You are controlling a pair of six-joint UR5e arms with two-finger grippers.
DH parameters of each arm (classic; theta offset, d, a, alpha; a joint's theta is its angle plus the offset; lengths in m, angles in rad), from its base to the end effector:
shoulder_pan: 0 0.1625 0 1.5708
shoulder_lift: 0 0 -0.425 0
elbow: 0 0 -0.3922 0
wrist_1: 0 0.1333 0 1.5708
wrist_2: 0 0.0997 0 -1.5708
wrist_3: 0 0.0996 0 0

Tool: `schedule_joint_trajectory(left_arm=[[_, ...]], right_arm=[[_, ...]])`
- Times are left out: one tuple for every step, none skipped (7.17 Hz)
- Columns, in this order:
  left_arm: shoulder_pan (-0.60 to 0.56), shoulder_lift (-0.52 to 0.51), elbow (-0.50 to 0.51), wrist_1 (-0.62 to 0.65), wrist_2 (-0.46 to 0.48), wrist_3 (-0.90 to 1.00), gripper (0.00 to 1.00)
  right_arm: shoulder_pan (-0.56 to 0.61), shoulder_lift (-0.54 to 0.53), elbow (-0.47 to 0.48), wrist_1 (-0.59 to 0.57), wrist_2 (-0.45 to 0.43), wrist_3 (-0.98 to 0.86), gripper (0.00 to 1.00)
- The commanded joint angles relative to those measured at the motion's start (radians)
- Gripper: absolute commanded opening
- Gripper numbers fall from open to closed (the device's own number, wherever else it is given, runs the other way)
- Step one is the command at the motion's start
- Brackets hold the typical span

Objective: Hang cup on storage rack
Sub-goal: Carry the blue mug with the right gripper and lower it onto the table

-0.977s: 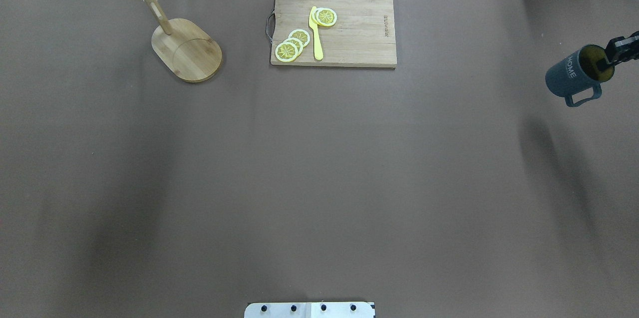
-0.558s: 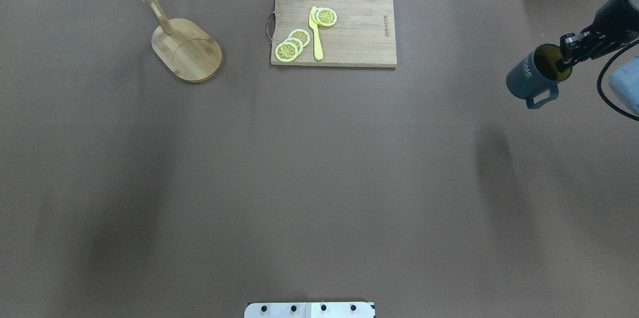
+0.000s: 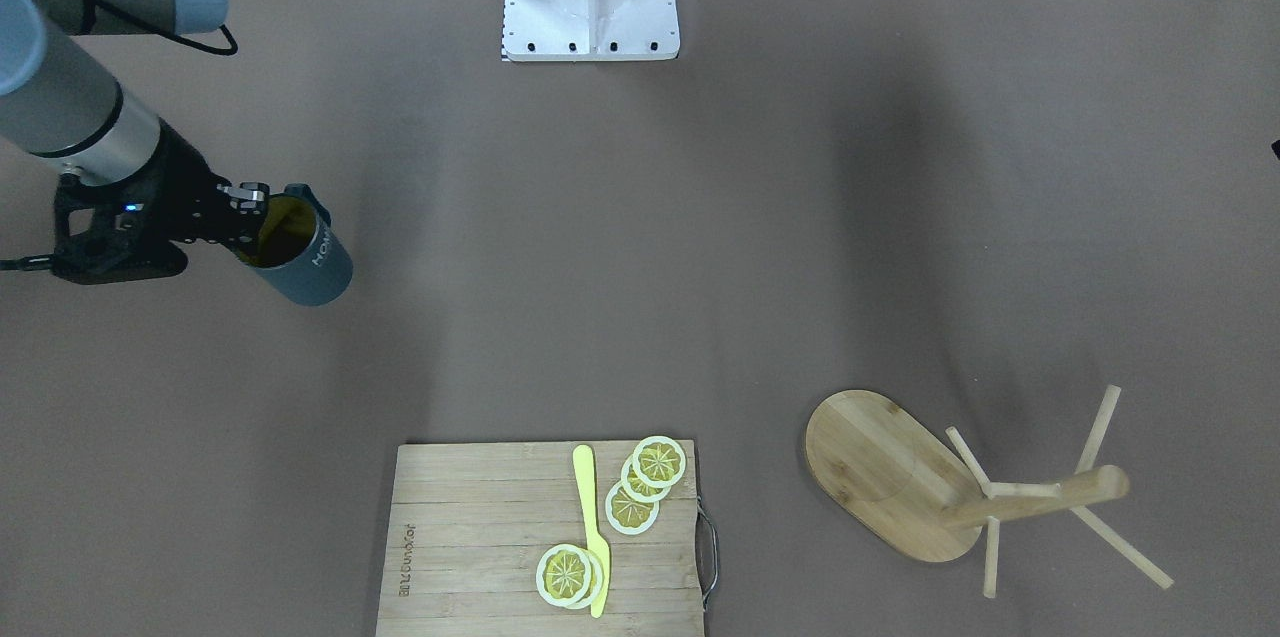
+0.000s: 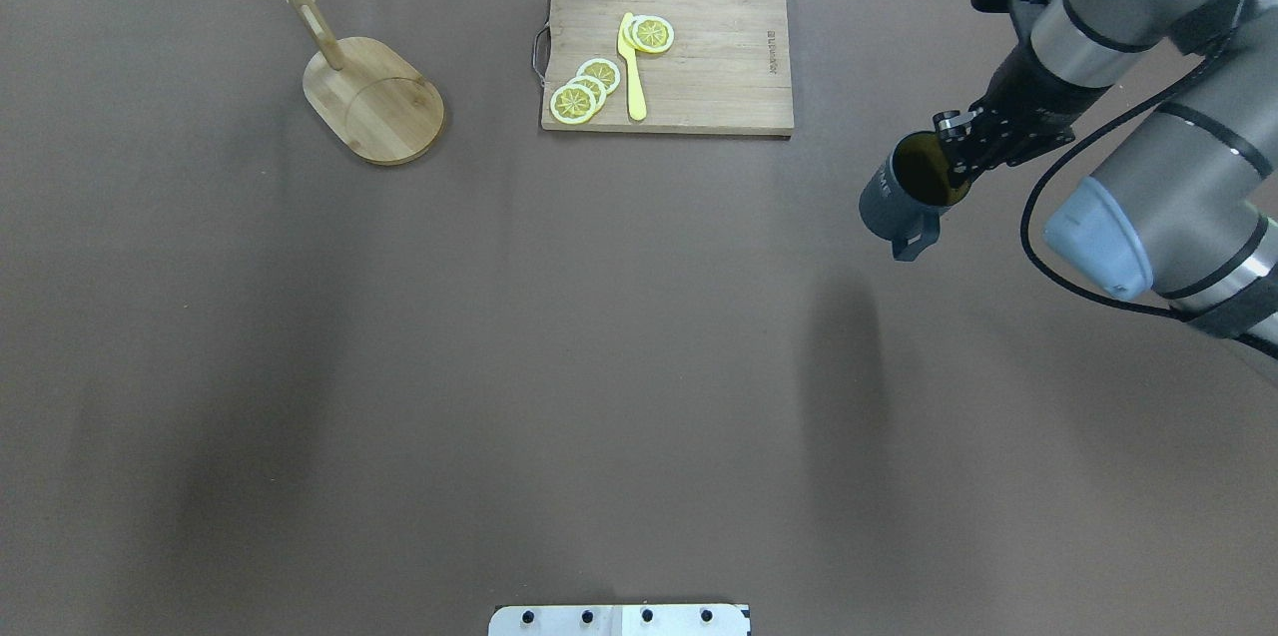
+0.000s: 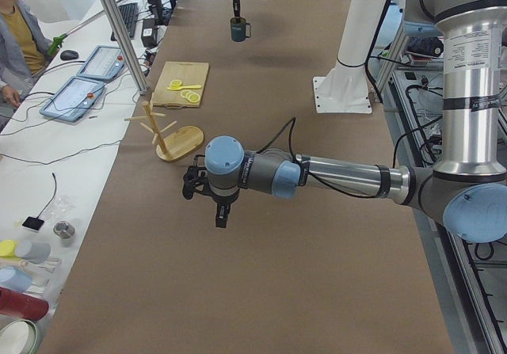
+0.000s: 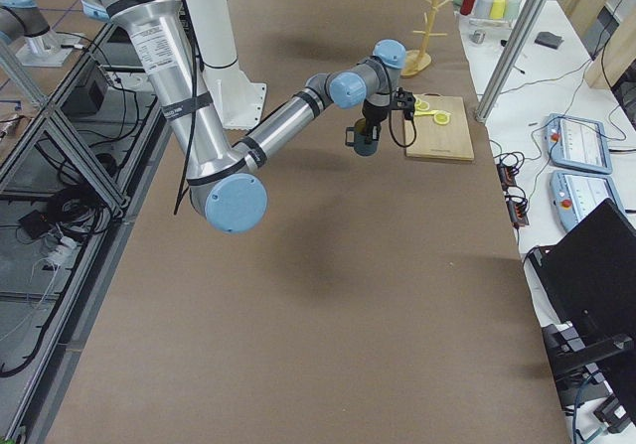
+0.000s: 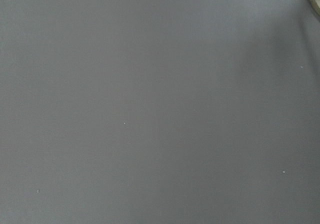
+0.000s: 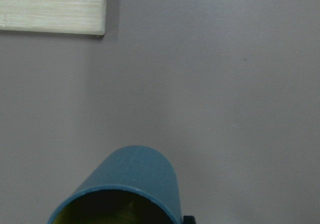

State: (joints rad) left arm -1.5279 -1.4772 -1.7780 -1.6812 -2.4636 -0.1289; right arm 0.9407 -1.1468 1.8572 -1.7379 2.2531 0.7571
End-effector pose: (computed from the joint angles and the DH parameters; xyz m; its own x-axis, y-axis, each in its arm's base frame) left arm -0.0359 -0.4630 0.5799 0.6195 0.0729 -0.7816 0.0381 0.9917 0.1227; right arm -0.2951 -0.5243 0.3087 0.6626 -0.0488 0.7474 0.0678 0.9977 0.0050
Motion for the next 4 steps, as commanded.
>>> schedule_joint_trajectory(left_arm=[[0.0, 0.0, 0.002, 0.0, 0.0, 0.0, 0.98], [0.0, 0.0, 0.003, 0.0, -0.002, 0.0, 0.98], [0.0, 0.0, 0.002, 0.0, 0.0, 0.0, 0.98], [0.0, 0.0, -0.001, -0.002, 0.0, 0.0, 0.98]], right_arm=[[-0.13, 0.07, -0.006, 0.008, -0.083, 0.14, 0.0], [-0.172, 0.093, -0.007, 0.009, -0.107, 0.187, 0.0], [-0.215, 0.101, -0.009, 0.009, -0.131, 0.221, 0.0], [-0.265, 0.102, -0.012, 0.032, -0.176, 0.237, 0.0]])
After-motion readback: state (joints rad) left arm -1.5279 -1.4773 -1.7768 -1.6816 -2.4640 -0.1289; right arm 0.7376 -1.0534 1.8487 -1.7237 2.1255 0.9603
